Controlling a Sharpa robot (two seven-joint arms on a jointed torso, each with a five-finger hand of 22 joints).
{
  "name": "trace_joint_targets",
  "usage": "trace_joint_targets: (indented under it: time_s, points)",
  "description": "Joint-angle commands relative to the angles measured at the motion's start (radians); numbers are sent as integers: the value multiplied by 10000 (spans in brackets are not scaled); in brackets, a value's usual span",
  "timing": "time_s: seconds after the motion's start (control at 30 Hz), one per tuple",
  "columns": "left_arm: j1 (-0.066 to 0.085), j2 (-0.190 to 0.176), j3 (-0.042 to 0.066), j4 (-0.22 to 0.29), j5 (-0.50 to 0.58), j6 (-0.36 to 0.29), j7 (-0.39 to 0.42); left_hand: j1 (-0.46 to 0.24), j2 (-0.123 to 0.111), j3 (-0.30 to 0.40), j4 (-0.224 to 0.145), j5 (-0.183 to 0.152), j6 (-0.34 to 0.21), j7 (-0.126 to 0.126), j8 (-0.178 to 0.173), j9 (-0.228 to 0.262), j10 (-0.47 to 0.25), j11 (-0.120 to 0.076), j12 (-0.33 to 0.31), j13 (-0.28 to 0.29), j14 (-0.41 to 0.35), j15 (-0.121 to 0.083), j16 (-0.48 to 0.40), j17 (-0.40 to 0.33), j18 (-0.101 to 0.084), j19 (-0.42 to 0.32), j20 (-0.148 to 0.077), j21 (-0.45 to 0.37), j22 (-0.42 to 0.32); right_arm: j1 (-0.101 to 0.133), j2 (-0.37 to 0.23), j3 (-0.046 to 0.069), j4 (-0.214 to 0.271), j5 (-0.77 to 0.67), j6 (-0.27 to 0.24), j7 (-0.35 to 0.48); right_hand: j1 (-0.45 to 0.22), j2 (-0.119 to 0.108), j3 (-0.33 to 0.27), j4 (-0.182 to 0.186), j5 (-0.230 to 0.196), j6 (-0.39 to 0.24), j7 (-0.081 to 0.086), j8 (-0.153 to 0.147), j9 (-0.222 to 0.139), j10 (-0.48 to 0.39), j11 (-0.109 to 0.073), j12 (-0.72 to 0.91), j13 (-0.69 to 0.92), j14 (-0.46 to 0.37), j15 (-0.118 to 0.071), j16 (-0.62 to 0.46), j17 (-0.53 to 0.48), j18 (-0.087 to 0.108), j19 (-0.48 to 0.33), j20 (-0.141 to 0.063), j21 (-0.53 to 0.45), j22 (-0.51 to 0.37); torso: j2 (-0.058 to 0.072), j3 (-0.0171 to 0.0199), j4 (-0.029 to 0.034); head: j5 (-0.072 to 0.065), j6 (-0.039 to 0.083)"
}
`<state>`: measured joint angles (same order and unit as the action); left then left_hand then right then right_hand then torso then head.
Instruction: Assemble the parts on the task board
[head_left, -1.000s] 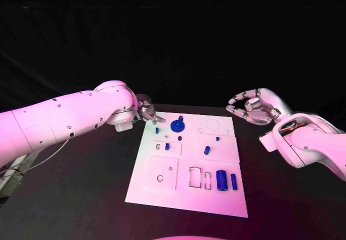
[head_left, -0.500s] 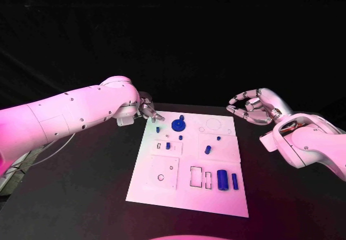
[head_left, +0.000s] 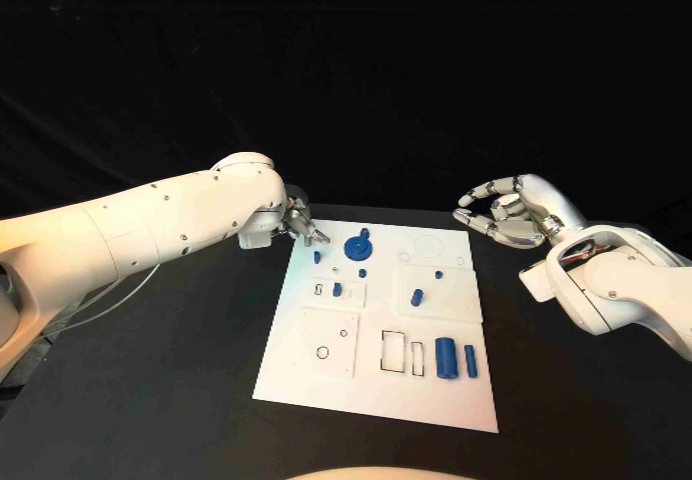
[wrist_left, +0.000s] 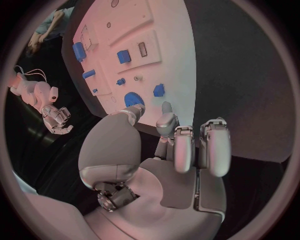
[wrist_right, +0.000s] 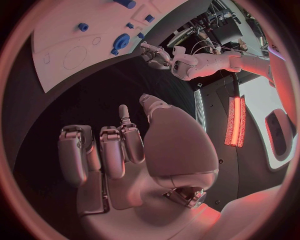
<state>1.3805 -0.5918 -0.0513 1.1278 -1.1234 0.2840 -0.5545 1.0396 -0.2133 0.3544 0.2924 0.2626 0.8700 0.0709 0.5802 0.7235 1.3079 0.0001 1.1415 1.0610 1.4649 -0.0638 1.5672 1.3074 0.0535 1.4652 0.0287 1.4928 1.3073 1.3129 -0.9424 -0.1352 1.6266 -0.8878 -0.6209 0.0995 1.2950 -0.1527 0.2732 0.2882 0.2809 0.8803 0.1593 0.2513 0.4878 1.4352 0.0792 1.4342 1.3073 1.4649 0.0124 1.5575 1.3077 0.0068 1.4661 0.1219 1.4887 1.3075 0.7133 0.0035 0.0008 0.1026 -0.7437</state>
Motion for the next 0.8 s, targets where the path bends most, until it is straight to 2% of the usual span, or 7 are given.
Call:
trace_joint_targets:
  time_s: [0.03, 0.27, 0.43, 0.6, 0.8]
  points:
    - [-4, 87, -27, -124, -93, 384, 194, 5, 119, -75, 17, -23, -11, 60, -30, -13, -36, 23, 5, 2, 1058, 46, 36, 2634, -143, 171, 58, -47, 856, -6, 39, 0, -15, -47, 49, 0, -43, -11, -23, -17, 18, -20, -35, 56, 13, -14, -45, -43, 1118, 932, -72, -34, 2112, 177, 424, -87, -47, 2066, -15, 8, 6, 17, -33]
    - [-47, 250, -134, -350, -14, 585, 271, 16, 158, -78, 7, -21, -5, 62, -43, -24, -39, 25, 9, 3, 1058, 51, 36, 2634, -147, 180, 64, -39, 875, -7, 74, 0, -35, -46, 42, -4, -43, -11, -23, -17, 18, -20, -35, 56, 13, -14, -45, -43, 1118, 932, -72, -34, 2112, 177, 424, -87, -47, 2066, -14, -5, -5, 17, -32]
    - [-111, 323, -182, -481, 27, 633, 301, 38, 184, -77, 0, -18, -1, 63, -54, -34, -45, 27, 6, -4, 1058, 53, 36, 2634, -146, 178, 68, -40, 873, -7, 79, 0, -27, -46, 39, -3, -43, -11, -23, -17, 18, -20, -35, 56, 13, -14, -45, -43, 1118, 932, -72, -34, 2112, 177, 424, -87, -47, 2066, -12, -1, 0, 23, -28]
    - [-145, 348, -202, -540, 116, 650, 325, 101, 238, -69, -11, -12, 8, 67, -77, -53, -55, 31, 7, -10, 1058, 59, 36, 2634, -146, 179, 76, -38, 878, -7, 78, 0, -22, -46, 35, -4, -34, -6, -15, -23, 37, -19, -36, 61, 15, -13, -47, -42, 1120, 930, -73, -37, 2101, 182, 413, -88, -63, 2056, -15, 3, 14, 6, -41]
    - [-156, 358, -209, -517, 218, 714, 346, 152, 264, -66, -18, -9, 16, 70, -91, -65, -55, 33, 15, -7, 1058, 62, 36, 2634, -147, 179, 81, -37, 881, -7, 86, 0, -25, -46, 35, -1, -34, -6, -15, -23, 37, -19, -36, 61, 15, -13, -47, -42, 1120, 930, -73, -37, 2101, 182, 413, -88, -63, 2056, -19, 3, 2, 8, -55]
